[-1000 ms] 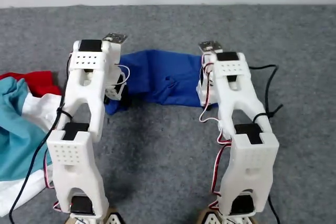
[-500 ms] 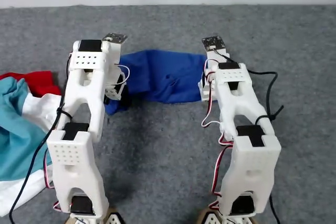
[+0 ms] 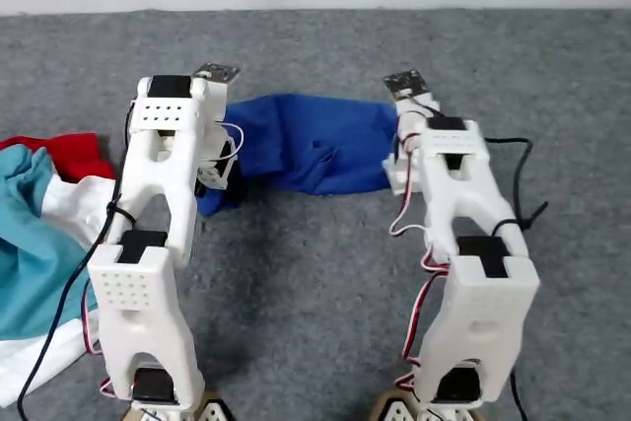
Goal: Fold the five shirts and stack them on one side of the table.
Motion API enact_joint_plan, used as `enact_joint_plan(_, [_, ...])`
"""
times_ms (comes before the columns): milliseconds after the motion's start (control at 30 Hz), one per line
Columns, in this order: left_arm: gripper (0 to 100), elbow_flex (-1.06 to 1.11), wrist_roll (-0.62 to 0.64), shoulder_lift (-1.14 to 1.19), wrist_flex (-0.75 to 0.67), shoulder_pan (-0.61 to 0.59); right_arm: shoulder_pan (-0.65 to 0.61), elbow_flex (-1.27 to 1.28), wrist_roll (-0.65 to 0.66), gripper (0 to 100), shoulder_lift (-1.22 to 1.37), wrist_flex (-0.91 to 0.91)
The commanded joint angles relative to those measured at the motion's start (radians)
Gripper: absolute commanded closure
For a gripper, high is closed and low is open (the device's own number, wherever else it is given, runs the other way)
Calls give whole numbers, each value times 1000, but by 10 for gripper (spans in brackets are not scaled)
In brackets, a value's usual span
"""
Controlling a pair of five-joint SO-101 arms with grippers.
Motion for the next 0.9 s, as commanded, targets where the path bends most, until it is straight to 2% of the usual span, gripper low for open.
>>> enact_joint_plan(0, [815, -4, -8, -57, 18, -8, 99, -57, 58, 988, -35, 84])
enact_joint_plan(633, [815, -7, -8, -57, 18, -8, 489, -157, 262, 988, -65, 277])
enact_joint_plan(867, [815, -7, -8, -55, 17, -6, 542, -107, 285, 988, -79, 286])
